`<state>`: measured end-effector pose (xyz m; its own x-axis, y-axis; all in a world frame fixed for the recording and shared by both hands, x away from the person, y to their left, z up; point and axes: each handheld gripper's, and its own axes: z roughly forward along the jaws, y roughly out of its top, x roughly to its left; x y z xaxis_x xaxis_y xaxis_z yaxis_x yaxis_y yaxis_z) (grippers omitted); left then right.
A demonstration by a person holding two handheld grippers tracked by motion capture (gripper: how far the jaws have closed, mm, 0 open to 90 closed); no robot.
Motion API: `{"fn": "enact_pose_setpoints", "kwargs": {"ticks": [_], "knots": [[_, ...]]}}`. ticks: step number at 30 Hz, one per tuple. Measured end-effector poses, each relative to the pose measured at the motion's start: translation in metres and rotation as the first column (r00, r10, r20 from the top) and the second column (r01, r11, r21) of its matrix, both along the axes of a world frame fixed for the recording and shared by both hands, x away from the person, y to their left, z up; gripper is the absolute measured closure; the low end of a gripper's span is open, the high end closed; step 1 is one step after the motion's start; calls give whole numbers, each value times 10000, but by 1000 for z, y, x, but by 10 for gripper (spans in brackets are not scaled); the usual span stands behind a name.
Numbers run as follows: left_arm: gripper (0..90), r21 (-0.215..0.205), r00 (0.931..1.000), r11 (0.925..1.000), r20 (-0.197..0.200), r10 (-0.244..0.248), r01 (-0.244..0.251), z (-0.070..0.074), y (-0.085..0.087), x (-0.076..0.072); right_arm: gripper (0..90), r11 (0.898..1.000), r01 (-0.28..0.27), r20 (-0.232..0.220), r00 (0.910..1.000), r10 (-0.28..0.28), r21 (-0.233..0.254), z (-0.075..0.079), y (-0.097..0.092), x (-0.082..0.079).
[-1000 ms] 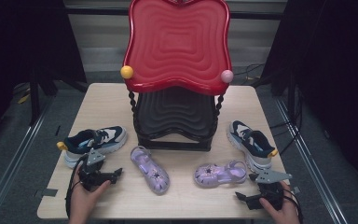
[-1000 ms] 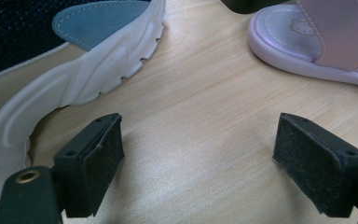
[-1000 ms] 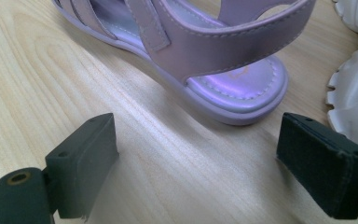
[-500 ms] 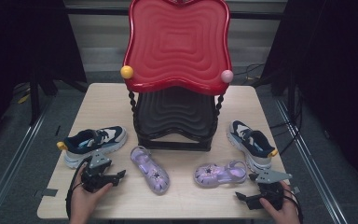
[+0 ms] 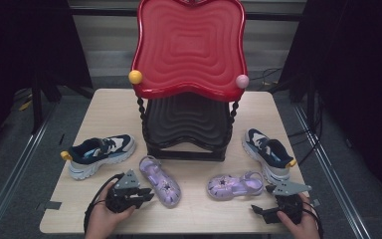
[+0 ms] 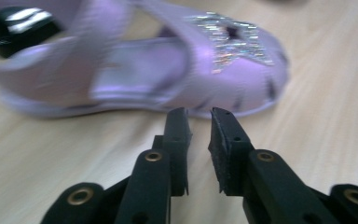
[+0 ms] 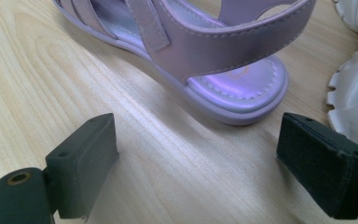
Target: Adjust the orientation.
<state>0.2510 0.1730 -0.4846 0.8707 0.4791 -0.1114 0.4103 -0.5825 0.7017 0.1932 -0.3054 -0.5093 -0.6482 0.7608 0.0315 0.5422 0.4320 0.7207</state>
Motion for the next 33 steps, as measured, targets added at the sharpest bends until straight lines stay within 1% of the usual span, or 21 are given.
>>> {"fn": "enact_pose_setpoints", "kwargs": {"ticks": [2,3,4,6,7,8,9,11,13,14,17,19,21,22,24,25,28,29,30,31,33], "knots": [[795,-73,9999,9999,11,-122,122,0,-7,-3,115,10000,1,5,10000,-1,-7,0,0,0],[798,104,9999,9998,56,-155,155,0,-9,-4,115,10000,1,4,10000,-1,-10,0,0,0],[806,62,9997,9997,67,-221,220,0,-11,-5,115,10000,3,5,10000,-3,-8,0,0,0],[812,-99,9994,9996,-241,-263,260,1,-13,-5,115,10000,2,7,10000,-2,-12,0,0,0],[830,-425,9983,9984,-418,-400,382,0,-15,-6,115,10000,2,7,10000,-2,-13,0,0,0],[836,-328,9982,9985,-380,-462,449,1,-17,-6,115,10000,9,1,10000,-9,-7,0,0,0],[836,-125,9986,9990,-292,-442,438,1,-19,-7,115,10000,7,3,10000,-7,-11,0,0,0],[841,-318,9983,9983,-322,-491,481,1,-22,-7,114,10000,2,5,10000,-2,-9,0,0,0],[847,-309,9973,9975,-347,-645,634,0,-26,-6,115,10000,1,7,10000,-1,-10,0,0,0],[850,-332,9973,9975,-365,-642,630,-1,-27,-5,115,10000,2,4,10000,-2,-10,0,0,0],[853,-503,9969,9963,-342,-712,694,-2,-30,-4,115,10000,-1,8,10000,1,-11,0,0,0],[855,-550,9971,9958,-195,-742,731,-2,-32,-3,115,10000,5,2,10000,-5,-6,0,0,0],[854,-495,9964,9954,-135,-834,826,-4,-37,-2,115,10000,1,7,10000,-1,-11,0,0,0],[854,-629,9962,9943,-83,-869,862,-6,-39,-2,114,10000,3,3,10000,-3,-8,0,0,0],[853,-491,9951,9939,3,-993,992,-7,-42,-1,115,10000,3,2,10000,-3,-6,0,0,0],[850,-556,9944,9928,81,-1056,1059,-9,-44,-1,115,10000,3,5,10000,-3,-10,0,0,0],[840,-571,9941,9926,-92,-1077,1070,-12,-42,0,115,10000,4,4,10000,-4,-9,0,0,0],[833,-355,9948,9942,-83,-1016,1012,-12,-40,-1,115,10000,1,7,10000,-1,-11,0,0,0],[829,-235,9957,9954,10,-928,928,-11,-37,-2,115,10000,6,2,10000,-6,-9,0,0,0],[824,-379,9965,9958,-41,-841,838,-9,-32,-3,115,10000,8,1,10000,-8,-7,0,0,0],[813,-334,9973,9967,-28,-738,737,-6,-23,-4,115,10000,2,3,10000,-2,-5,0,0,0]]}}
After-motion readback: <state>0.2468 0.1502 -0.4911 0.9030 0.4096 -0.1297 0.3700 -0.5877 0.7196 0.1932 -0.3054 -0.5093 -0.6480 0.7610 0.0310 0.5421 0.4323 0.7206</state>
